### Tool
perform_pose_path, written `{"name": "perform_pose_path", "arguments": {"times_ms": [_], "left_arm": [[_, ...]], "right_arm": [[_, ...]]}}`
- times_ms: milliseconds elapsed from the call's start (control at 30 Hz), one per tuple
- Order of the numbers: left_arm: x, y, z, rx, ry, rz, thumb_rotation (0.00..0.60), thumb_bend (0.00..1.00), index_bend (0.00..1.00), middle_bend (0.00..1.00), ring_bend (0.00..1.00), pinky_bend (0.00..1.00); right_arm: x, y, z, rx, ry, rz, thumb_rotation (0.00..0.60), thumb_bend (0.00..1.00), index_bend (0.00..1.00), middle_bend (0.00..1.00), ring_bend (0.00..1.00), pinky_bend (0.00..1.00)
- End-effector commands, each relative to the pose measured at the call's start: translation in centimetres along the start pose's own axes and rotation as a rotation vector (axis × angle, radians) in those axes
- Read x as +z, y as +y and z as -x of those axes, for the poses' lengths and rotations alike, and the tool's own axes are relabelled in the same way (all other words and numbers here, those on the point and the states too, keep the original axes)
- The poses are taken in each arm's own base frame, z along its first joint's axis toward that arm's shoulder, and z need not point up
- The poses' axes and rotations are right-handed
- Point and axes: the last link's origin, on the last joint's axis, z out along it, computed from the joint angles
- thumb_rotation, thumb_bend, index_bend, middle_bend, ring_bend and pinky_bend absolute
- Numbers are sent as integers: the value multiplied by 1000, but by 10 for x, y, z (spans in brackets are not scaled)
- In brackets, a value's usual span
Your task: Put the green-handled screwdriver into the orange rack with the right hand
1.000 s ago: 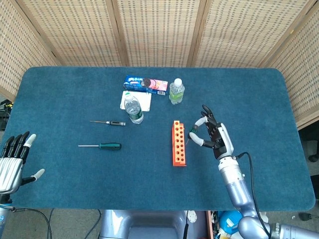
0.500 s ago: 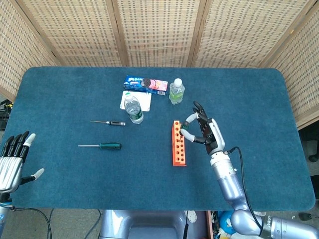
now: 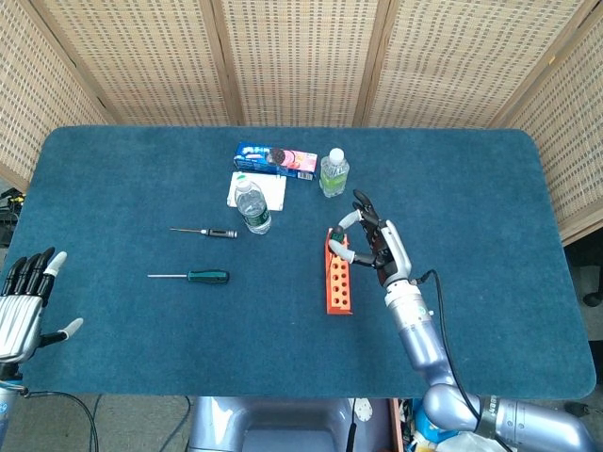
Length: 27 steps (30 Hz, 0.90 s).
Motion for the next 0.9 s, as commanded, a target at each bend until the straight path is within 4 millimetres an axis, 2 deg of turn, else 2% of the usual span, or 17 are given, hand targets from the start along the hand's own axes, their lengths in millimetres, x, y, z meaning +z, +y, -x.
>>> {"name": "perform_pose_path", "arguments": {"times_ms": [33,900], "left_arm": [[0,0,0,0,-1,0,600,0,0,0,0,0],[1,-1,2,4,-7,-7,600,0,0,0,0,0]], "right_arm": [[2,2,1,2,-2,4,600,219,627,14,0,0],[11,18,-5,18,-1,31,600,218,627,15,0,0]]}}
